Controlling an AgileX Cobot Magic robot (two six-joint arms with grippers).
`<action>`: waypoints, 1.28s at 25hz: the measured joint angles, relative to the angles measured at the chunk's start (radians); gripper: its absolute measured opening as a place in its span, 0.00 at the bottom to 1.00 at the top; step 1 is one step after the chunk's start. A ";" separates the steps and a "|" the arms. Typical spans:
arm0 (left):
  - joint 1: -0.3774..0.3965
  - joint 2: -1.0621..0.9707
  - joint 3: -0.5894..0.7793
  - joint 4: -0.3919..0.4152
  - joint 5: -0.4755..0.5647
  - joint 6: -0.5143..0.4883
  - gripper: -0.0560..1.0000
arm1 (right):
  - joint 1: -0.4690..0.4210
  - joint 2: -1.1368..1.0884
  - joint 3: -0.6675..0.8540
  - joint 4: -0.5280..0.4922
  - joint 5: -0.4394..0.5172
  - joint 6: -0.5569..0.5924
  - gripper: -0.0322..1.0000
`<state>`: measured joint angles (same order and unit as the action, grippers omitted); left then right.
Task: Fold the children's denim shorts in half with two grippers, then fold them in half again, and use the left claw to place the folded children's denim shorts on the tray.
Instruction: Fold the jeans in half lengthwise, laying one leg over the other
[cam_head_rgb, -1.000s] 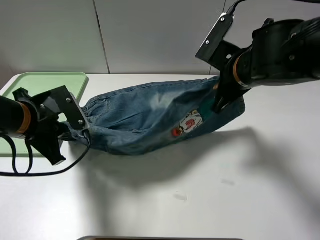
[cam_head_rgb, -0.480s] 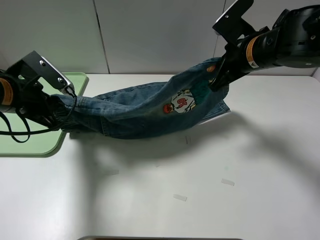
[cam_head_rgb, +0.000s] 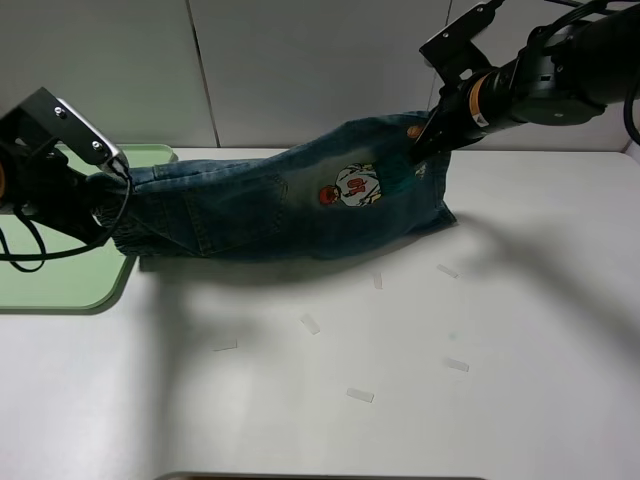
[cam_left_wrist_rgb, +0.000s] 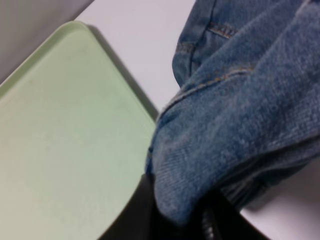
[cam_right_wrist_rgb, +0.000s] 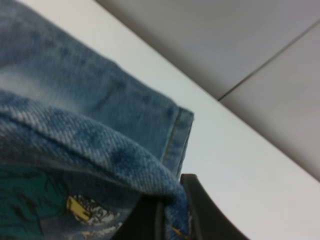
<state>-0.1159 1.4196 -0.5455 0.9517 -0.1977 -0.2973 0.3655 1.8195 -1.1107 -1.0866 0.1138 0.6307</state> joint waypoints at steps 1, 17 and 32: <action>0.000 0.015 -0.001 0.000 -0.001 0.008 0.18 | 0.000 0.002 -0.011 0.000 0.000 0.000 0.04; 0.001 0.140 -0.040 -0.100 -0.016 0.029 0.18 | 0.000 0.052 -0.029 0.002 0.034 0.000 0.04; 0.141 0.145 -0.040 -0.503 -0.327 0.029 0.64 | 0.000 0.148 -0.201 -0.055 -0.020 0.028 0.63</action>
<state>0.0247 1.5650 -0.5857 0.4491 -0.5243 -0.2688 0.3655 1.9674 -1.3119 -1.1415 0.0937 0.6591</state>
